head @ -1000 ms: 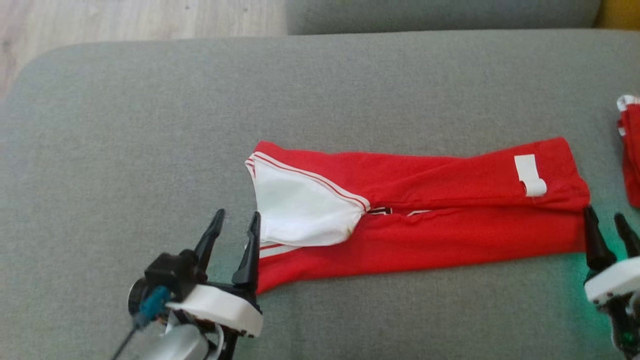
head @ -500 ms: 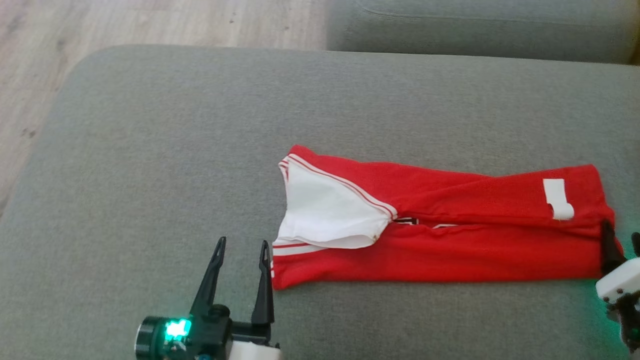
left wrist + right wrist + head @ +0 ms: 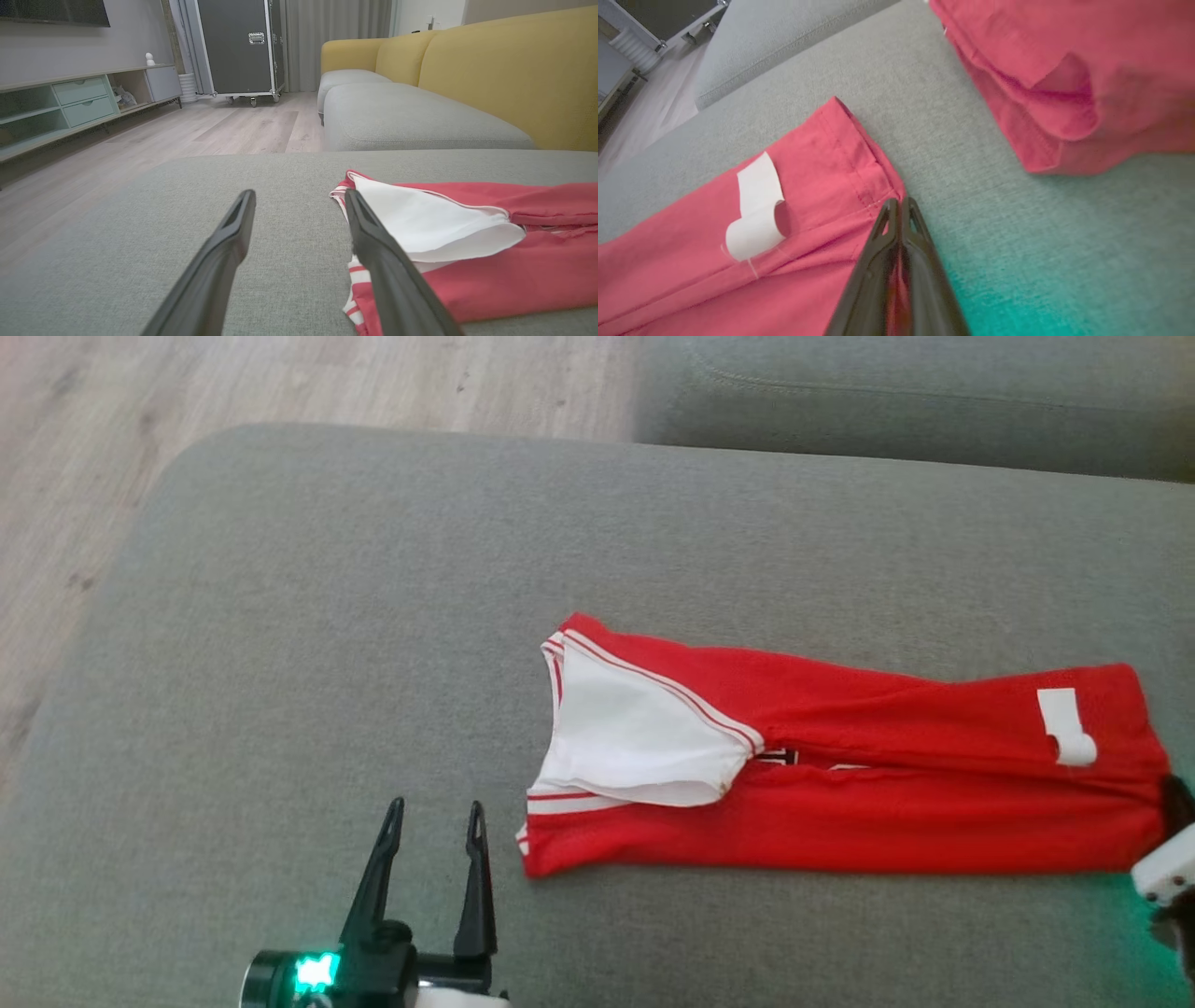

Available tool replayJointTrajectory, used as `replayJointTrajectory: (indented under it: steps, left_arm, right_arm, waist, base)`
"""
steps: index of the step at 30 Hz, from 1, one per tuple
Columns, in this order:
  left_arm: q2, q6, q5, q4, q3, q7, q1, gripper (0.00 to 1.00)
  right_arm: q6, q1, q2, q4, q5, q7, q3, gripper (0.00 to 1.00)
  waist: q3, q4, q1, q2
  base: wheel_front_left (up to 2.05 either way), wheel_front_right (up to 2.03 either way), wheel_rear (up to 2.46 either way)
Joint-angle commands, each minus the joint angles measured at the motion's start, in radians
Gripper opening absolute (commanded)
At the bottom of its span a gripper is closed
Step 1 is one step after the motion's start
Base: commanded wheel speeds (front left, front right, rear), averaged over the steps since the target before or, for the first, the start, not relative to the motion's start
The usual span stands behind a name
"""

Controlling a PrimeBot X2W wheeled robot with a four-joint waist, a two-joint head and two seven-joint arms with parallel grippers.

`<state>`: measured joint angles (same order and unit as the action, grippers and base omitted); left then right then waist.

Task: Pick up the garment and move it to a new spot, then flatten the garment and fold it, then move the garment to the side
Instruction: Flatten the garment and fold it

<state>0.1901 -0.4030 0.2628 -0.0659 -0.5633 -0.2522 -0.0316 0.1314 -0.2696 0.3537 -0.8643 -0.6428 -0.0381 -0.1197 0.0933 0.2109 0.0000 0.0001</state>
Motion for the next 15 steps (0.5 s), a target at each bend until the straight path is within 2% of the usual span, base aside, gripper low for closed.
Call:
replayJointTrajectory:
  steps: [1,9,12,15]
  left_arm:
    - [-0.007,0.007,-0.008,0.024,0.043,-0.009,0.012,1.0]
    - [-0.028,0.043,-0.034,0.018,0.081,-0.009,0.002,1.0]
    - [-0.037,0.055,-0.042,0.013,0.094,-0.009,0.0,1.0]
    - [-0.048,0.068,-0.048,0.005,0.102,-0.009,-0.002,1.0]
  right_arm:
    - [-0.001,0.008,0.048,0.038,0.008,0.01,0.002,0.0]
    - [-0.001,0.018,0.148,0.213,0.008,-0.051,-0.042,0.0]
    - [-0.001,0.02,0.137,0.34,-0.013,-0.092,-0.038,0.0]
    - [-0.001,0.029,0.095,0.497,-0.039,-0.136,-0.023,0.0]
  waist:
    - [-0.006,-0.012,0.0,-0.0001]
    - [-0.012,-0.064,0.0,-0.0001]
    - [-0.012,-0.076,0.0,-0.0001]
    - [-0.015,-0.081,0.0,-0.0001]
  base:
    - [0.0,0.0,0.0]
    - [0.0,0.0,0.0]
    - [0.0,0.0,0.0]
    - [0.0,0.0,0.0]
